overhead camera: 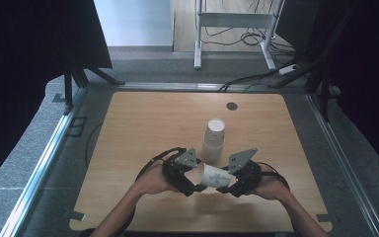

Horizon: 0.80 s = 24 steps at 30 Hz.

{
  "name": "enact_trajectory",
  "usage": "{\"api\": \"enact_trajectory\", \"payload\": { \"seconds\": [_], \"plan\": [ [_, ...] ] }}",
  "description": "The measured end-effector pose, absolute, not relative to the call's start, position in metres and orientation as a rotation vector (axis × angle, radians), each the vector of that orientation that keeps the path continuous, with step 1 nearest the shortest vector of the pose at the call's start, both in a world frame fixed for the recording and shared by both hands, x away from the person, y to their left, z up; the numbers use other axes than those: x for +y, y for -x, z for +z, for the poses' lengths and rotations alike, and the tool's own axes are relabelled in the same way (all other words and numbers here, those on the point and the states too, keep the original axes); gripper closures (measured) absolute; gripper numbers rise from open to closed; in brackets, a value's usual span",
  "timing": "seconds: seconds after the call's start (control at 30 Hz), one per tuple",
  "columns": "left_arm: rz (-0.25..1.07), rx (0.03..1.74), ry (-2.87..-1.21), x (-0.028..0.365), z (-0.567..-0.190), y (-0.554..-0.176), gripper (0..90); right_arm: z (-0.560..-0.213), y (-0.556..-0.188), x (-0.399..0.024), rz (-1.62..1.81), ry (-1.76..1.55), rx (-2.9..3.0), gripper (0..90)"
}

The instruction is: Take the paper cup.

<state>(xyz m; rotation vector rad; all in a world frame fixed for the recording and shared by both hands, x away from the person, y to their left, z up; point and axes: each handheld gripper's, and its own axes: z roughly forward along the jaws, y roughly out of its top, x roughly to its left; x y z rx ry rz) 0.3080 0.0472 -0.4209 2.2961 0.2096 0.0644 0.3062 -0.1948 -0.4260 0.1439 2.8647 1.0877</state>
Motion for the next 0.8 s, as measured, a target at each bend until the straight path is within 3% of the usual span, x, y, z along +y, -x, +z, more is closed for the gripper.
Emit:
{"api": "enact_trajectory", "payload": {
  "seconds": [0.8],
  "plan": [
    [-0.062, 0.242, -2.205, 0.048, -0.431, -0.313, 16.7, -0.445, -0.300, -0.203, 1.267, -0.097, 2.751, 36.9]
  ]
}}
